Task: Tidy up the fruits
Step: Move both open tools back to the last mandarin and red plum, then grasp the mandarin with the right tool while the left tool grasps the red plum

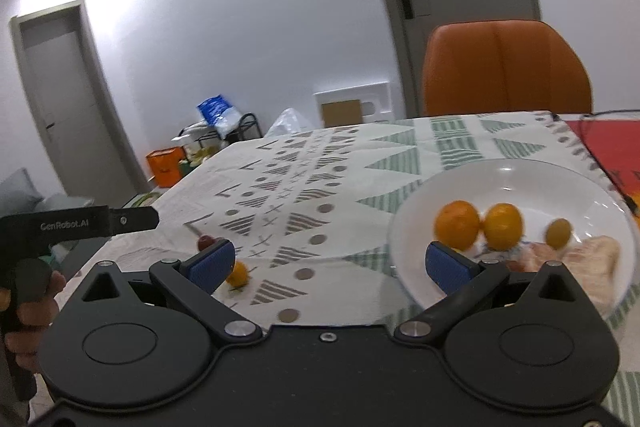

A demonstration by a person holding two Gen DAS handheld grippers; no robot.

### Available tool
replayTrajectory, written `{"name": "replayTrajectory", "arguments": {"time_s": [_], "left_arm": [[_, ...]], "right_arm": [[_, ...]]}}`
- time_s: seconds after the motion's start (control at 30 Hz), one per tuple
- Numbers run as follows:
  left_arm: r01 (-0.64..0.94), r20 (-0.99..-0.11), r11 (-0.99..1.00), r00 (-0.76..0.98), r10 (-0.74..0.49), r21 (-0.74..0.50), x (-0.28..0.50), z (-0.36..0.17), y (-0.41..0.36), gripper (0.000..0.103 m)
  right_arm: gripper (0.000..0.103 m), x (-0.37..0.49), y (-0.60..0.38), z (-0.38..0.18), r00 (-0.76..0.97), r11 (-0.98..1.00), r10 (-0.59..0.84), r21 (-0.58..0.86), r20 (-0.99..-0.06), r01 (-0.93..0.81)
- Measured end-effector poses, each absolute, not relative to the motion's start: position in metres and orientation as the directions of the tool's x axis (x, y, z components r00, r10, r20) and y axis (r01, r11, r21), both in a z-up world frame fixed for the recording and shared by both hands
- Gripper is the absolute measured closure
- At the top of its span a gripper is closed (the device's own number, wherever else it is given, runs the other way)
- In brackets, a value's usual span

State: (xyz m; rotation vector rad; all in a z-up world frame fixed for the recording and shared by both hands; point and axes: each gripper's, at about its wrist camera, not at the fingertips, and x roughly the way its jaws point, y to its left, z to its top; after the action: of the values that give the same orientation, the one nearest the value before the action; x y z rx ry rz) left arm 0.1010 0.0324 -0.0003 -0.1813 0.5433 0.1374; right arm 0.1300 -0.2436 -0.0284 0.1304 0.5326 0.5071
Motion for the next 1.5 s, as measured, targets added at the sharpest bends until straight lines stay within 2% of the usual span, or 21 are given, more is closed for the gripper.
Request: {"name": "replayTrajectory", "arguments": {"time_s": [0.2,0.47,0.87,1.13,1.27,1.3,1.47,1.5], "left_arm": [[-0.191,-0.536,0.967,0.841,0.073,-0.168,0.102,-0.008,0.05,0.01],[-0.159,-0.535,0.972,0.844,0.042,-0.175,0.111,-0.016,0.055,0.014],[-0.153,-0.558,0.97,0.83,0.021,-0.191,0.119,-0.025,0.061,0.039],[-0.156,-0.575,0.967,0.818,0.012,-0.201,0.126,-0.03,0.062,0.046],[-0.16,-0.583,0.966,0.812,0.01,-0.205,0.132,-0.033,0.063,0.048],[-0.16,-0.585,0.966,0.811,0.01,-0.205,0.133,-0.034,0.062,0.048],[-0.148,-0.586,0.968,0.81,0.0,-0.204,0.137,-0.035,0.06,0.05],[-0.147,-0.588,0.968,0.809,-0.001,-0.204,0.139,-0.036,0.06,0.05]], "right_arm": [[0.001,0.133,-0.222,-0.032,0.7,0.847,0.528,0.234,-0.481,-0.478],[0.02,0.143,-0.198,-0.041,0.659,0.833,0.543,0.234,-0.52,-0.502],[0.035,0.148,-0.169,-0.048,0.603,0.796,0.584,0.237,-0.543,-0.557],[0.049,0.16,-0.156,-0.056,0.567,0.782,0.598,0.255,-0.567,-0.569],[0.051,0.166,-0.149,-0.06,0.554,0.778,0.599,0.256,-0.578,-0.574],[0.053,0.168,-0.146,-0.061,0.551,0.776,0.599,0.253,-0.581,-0.578],[0.079,0.176,-0.14,-0.069,0.535,0.768,0.606,0.258,-0.589,-0.586],[0.081,0.177,-0.14,-0.07,0.531,0.764,0.609,0.258,-0.589,-0.591]]}}
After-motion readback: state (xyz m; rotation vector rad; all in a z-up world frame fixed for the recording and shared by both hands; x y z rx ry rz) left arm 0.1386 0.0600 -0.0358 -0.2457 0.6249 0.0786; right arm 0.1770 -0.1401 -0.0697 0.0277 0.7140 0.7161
